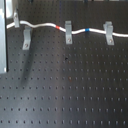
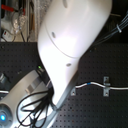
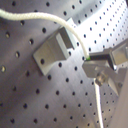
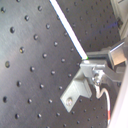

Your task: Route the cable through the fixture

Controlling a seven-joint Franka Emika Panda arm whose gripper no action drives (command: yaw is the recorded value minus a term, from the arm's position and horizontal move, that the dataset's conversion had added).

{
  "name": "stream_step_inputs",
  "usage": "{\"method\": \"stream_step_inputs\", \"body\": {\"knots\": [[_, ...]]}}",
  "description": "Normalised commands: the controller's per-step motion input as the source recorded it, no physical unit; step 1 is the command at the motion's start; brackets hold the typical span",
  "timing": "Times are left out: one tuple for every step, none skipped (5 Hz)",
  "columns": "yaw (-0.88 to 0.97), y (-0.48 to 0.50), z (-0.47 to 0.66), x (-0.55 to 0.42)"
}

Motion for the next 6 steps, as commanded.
{"method": "stream_step_inputs", "body": {"knots": [[0.17,-0.114,0.0,0.095],[0.25,-0.201,0.0,0.019],[0.18,0.0,0.0,0.0],[0.1,-0.045,0.11,0.001],[0.11,-0.06,0.22,0.001],[0.07,-0.009,0.25,-0.005]]}}
